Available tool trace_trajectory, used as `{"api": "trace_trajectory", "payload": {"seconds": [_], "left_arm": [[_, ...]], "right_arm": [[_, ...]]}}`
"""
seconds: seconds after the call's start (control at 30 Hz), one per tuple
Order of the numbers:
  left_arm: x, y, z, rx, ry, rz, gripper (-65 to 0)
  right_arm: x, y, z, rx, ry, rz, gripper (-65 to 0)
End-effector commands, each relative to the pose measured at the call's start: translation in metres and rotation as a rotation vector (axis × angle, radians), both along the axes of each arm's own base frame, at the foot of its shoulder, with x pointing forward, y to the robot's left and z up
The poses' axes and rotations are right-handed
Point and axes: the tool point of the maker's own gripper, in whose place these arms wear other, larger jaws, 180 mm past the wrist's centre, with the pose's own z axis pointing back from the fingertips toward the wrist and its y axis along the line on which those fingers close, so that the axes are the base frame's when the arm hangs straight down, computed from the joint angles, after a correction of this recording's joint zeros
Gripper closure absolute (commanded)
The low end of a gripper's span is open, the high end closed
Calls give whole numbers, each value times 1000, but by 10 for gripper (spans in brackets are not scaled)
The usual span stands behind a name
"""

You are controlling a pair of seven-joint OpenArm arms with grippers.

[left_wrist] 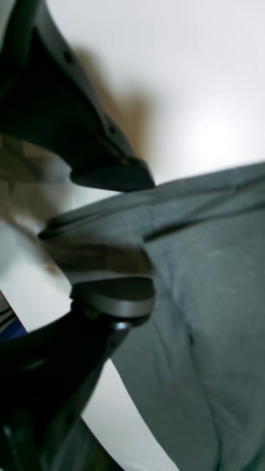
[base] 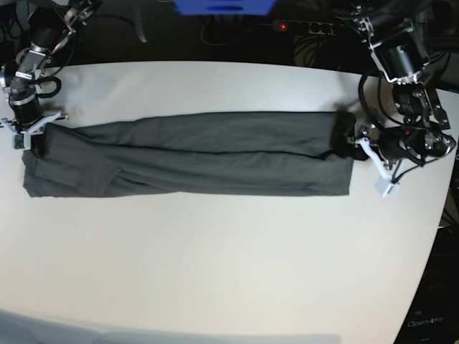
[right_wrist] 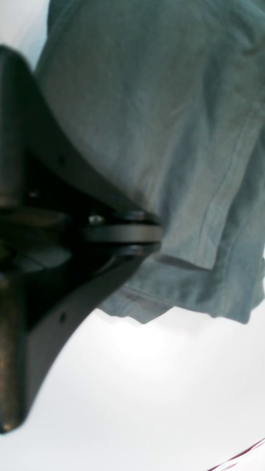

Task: Fold the T-shirt properly
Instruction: 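Lower the left gripper and grasp the strip end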

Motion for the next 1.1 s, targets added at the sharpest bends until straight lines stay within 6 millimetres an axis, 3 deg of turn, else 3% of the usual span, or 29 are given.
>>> {"api": "trace_trajectory", "payload": {"seconds": [0.0, 0.47, 0.53, 0.63, 0.67, 0.73, 0.97, 1.07], "left_arm": [[-7, 3, -4, 28, 43, -15, -362], [-9, -15, -9, -12, 47, -19, -343], [-8, -15, -8, -12, 45, -19, -256], [-6, -15, -8, -11, 43, -17, -14], [-6, -15, -8, -11, 43, -17, 0], [-6, -15, -8, -15, 42, -13, -35], [-3, -7, -2, -27, 17, 34, -32], [8, -7, 5, -26, -9, 34, -32]], "right_arm": [[-61, 12, -65, -30, 401, 47, -3], [-64, 13, -66, -32, 407, 51, -3], [-65, 13, -66, -30, 408, 51, -3], [-65, 13, -66, -30, 407, 51, -3], [-66, 13, -67, -30, 410, 51, -3], [-67, 13, -67, -30, 411, 51, -3], [-67, 13, -68, -29, 412, 51, -3], [-67, 15, -68, -26, 412, 51, -3]]}}
